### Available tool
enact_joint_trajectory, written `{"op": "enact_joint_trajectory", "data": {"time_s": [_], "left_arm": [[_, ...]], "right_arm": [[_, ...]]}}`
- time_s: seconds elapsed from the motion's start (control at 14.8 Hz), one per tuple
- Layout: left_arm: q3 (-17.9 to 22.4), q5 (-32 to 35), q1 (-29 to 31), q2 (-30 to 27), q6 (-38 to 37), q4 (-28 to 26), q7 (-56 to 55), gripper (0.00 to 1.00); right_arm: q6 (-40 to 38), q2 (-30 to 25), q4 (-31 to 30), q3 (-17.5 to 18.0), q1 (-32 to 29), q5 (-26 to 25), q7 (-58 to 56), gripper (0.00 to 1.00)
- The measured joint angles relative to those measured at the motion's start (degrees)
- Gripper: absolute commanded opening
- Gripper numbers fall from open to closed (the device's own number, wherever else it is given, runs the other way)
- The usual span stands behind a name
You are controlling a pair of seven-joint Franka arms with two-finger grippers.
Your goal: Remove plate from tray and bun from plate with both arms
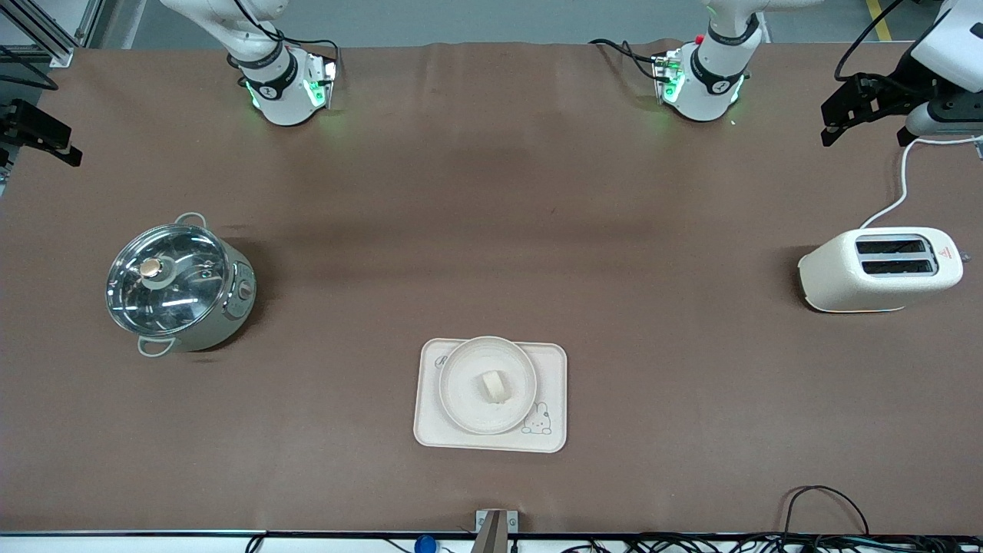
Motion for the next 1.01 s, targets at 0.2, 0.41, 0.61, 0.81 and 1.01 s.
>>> {"op": "enact_joint_trajectory", "data": {"time_s": [0.2,0.41,0.61,0.81,1.01], "left_arm": [[0.01,0.00,0.00,0.34,0.00,0.20,0.01,1.00],[0.01,0.00,0.00,1.26,0.01,1.76,0.01,1.00],[0.01,0.00,0.00,2.17,0.01,2.54,0.01,1.00],[0.01,0.00,0.00,2.44,0.01,2.80,0.01,1.00],[0.01,0.00,0.00,2.49,0.01,2.82,0.01,1.00]], "right_arm": [[0.00,-0.01,0.02,0.03,0.00,0.01,-0.02,1.00],[-0.01,-0.06,0.04,0.29,0.08,0.01,-0.02,1.00],[-0.01,-0.06,0.04,0.41,0.12,0.01,-0.02,1.00],[-0.08,-0.06,0.04,0.41,0.12,0.01,-0.02,1.00],[-0.11,-0.01,-0.01,0.50,0.84,0.09,-0.02,1.00]]}}
